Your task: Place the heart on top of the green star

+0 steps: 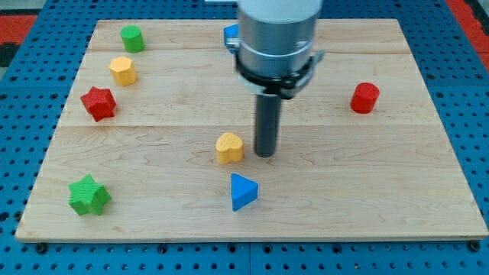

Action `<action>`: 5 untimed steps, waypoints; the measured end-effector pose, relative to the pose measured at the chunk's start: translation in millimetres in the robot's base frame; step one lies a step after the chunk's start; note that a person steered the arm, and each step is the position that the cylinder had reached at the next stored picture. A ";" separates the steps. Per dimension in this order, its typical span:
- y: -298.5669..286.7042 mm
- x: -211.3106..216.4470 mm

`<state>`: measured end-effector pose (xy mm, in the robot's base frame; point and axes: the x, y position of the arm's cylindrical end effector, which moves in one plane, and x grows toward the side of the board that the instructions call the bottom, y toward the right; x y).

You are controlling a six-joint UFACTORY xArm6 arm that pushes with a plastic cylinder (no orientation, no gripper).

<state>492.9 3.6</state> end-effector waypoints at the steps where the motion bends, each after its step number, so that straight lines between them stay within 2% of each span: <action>1: -58.1 -5.3; 2: -104.1 -11.1; 4: -89.7 0.5; 5: -121.9 1.4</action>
<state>494.3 -118.3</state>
